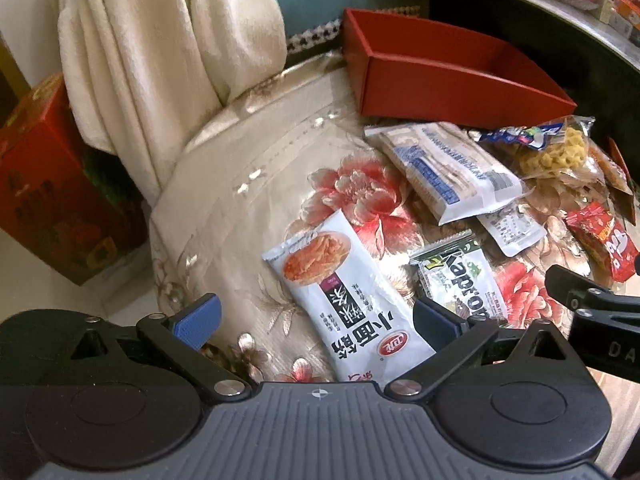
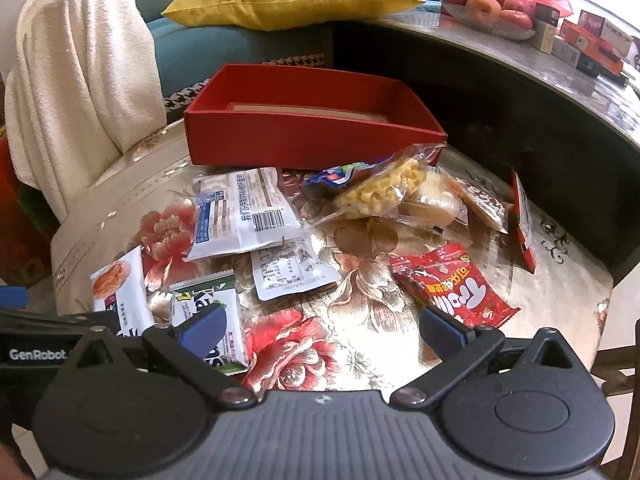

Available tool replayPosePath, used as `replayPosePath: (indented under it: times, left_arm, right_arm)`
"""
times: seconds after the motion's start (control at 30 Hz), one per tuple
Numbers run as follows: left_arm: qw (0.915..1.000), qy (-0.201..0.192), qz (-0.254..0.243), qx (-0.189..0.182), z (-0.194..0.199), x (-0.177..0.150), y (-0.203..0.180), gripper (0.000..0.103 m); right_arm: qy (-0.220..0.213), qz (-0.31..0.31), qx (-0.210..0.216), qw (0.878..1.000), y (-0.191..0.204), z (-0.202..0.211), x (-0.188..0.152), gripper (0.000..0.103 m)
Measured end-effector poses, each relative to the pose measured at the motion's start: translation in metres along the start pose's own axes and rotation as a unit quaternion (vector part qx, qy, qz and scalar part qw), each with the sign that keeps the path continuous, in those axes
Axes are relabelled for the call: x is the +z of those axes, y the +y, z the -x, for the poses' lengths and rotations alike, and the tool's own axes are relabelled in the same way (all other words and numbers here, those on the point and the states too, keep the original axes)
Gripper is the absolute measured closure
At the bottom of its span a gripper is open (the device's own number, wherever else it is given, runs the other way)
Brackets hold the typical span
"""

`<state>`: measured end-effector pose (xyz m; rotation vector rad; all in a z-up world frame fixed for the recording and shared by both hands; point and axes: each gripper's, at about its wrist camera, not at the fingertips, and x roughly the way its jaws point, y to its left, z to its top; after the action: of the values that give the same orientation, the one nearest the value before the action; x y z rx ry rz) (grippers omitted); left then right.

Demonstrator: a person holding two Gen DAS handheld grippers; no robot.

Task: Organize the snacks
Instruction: 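Move both tools toward the snack packets on the table, then grasp the green Kaprons wafer with the right tool while the left tool grasps the white noodle-snack bag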

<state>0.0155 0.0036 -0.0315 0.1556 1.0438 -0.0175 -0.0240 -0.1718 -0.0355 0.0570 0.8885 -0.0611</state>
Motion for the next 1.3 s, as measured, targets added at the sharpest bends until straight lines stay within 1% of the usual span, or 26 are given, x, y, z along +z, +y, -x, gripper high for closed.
replayPosePath:
  times: [0.1, 0.3, 0.9, 1.03, 1.2, 1.27, 1.3]
  left_arm:
    - [1.0000, 0.004, 0.005, 0.004, -0.003, -0.001, 0.000, 0.000]
    - [0.9998, 0.001, 0.016, 0.011, 0.001, 0.000, 0.003, 0.000]
    - [0.9997, -0.004, 0.021, 0.016, 0.003, -0.001, 0.005, 0.000]
    - [0.9996, -0.001, 0.023, 0.014, 0.001, -0.001, 0.006, 0.000]
    - [0.9994, 0.010, 0.032, 0.012, -0.006, -0.003, 0.011, 0.000]
    - [0.9990, 0.016, 0.040, 0.010, -0.010, -0.003, 0.015, 0.000]
    - [0.9988, 0.019, 0.044, 0.008, -0.012, -0.003, 0.017, 0.000]
  right_arm:
    - [0.005, -0.011, 0.011, 1.000, -0.002, -0.002, 0.001, 0.003]
    - [0.011, 0.007, 0.016, 1.000, 0.008, -0.007, 0.002, 0.004]
    - [0.016, 0.013, 0.018, 1.000, 0.011, -0.009, 0.003, 0.004]
    - [0.022, 0.015, 0.019, 0.999, 0.011, -0.012, 0.002, 0.005]
    - [0.038, 0.009, 0.019, 0.999, 0.010, -0.021, 0.001, 0.013]
    - [0.044, 0.006, 0.023, 0.999, 0.012, -0.026, 0.002, 0.013]
    - [0.047, 0.005, 0.026, 0.999, 0.014, -0.027, 0.002, 0.016]
